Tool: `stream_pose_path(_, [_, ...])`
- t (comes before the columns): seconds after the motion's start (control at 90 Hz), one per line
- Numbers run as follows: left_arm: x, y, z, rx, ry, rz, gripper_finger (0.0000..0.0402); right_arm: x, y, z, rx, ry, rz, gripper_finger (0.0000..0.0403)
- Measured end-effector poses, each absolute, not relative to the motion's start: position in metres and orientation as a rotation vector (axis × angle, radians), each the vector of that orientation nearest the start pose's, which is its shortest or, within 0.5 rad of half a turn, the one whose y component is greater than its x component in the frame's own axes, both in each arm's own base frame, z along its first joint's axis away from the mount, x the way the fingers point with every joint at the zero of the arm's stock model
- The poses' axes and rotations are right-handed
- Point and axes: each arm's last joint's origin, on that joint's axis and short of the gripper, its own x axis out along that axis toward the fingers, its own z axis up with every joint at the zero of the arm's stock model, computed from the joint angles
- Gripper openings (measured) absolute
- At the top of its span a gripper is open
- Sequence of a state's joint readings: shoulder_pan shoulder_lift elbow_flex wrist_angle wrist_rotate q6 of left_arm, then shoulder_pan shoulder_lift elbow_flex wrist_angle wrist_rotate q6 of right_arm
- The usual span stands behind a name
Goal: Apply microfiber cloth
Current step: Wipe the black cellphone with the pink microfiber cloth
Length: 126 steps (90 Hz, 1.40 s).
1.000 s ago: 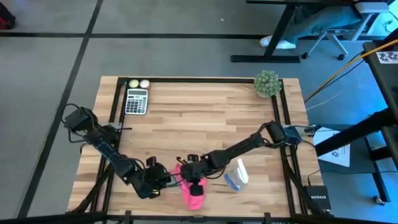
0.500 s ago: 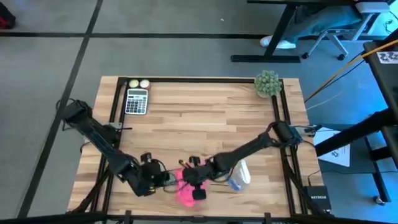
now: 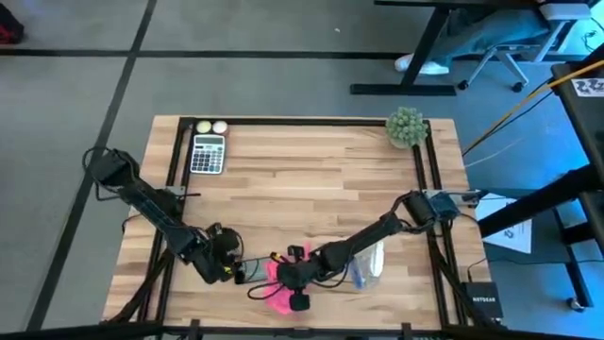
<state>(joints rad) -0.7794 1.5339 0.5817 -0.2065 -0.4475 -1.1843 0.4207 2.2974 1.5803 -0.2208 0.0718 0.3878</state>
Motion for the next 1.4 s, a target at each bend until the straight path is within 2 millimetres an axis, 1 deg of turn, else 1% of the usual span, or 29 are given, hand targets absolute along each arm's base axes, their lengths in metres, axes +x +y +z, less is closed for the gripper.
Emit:
stream_pose_path(0.256, [0.188,-0.176,0.121,-0.589,0.891,0.126,0.0128,0.451,0.152,0.108,0.148,0.939,0.024,0.0003])
stream_pose_path(0.411, [0.193,-0.179,0.116,-0.606,0.851,0.137,0.0128,0.464,0.121,0.109,0.15,0.886,-0.03,0.0003])
stream_pose_path(0.467, [0.194,-0.178,0.115,-0.613,0.851,0.146,0.0128,0.466,0.113,0.11,0.153,0.881,-0.026,0.0003])
stream_pose_path(0.533, [0.194,-0.178,0.115,-0.607,0.86,0.137,0.0128,0.464,0.107,0.118,0.152,0.901,-0.004,0.0003])
stream_pose_path(0.578, [0.194,-0.178,0.117,-0.588,0.882,0.111,0.0128,0.461,0.107,0.127,0.154,0.916,0.027,0.0003])
stream_pose_path(0.644, [0.193,-0.178,0.123,-0.576,0.922,0.072,0.0128,0.455,0.107,0.147,0.153,0.926,0.076,0.0003])
stream_pose_path(0.711, [0.191,-0.176,0.13,-0.566,0.952,0.074,0.0128,0.449,0.117,0.171,0.171,0.894,0.165,0.0003])
stream_pose_path(0.767, [0.189,-0.174,0.139,-0.549,0.955,0.086,0.0128,0.445,0.128,0.185,0.188,0.868,0.253,0.0003])
stream_pose_path(0.8, [0.19,-0.172,0.144,-0.529,0.932,0.101,0.0128,0.443,0.135,0.191,0.188,0.845,0.299,0.0003])
stream_pose_path(0.9, [0.193,-0.166,0.155,-0.473,0.817,0.165,0.0128,0.443,0.155,0.195,0.165,0.773,0.392,0.0003])
stream_pose_path(1.0, [0.196,-0.16,0.157,-0.413,0.741,0.224,0.0128,0.45,0.166,0.191,0.129,0.67,0.396,0.0003])
stream_pose_path(1.111, [0.201,-0.154,0.148,-0.373,0.747,0.261,0.0128,0.46,0.169,0.167,0.113,0.621,0.354,0.0003])
stream_pose_path(1.156, [0.203,-0.152,0.142,-0.367,0.751,0.276,0.0128,0.465,0.167,0.156,0.115,0.615,0.345,0.0003])
stream_pose_path(1.2, [0.204,-0.15,0.135,-0.362,0.757,0.289,0.0128,0.47,0.164,0.148,0.121,0.59,0.339,0.0003])
stream_pose_path(1.256, [0.204,-0.147,0.125,-0.355,0.77,0.319,0.0128,0.473,0.16,0.138,0.119,0.602,0.32,0.0003])
stream_pose_path(1.4, [0.207,-0.147,0.111,-0.361,0.752,0.355,0.0128,0.478,0.152,0.109,0.103,0.634,0.241,0.0003])
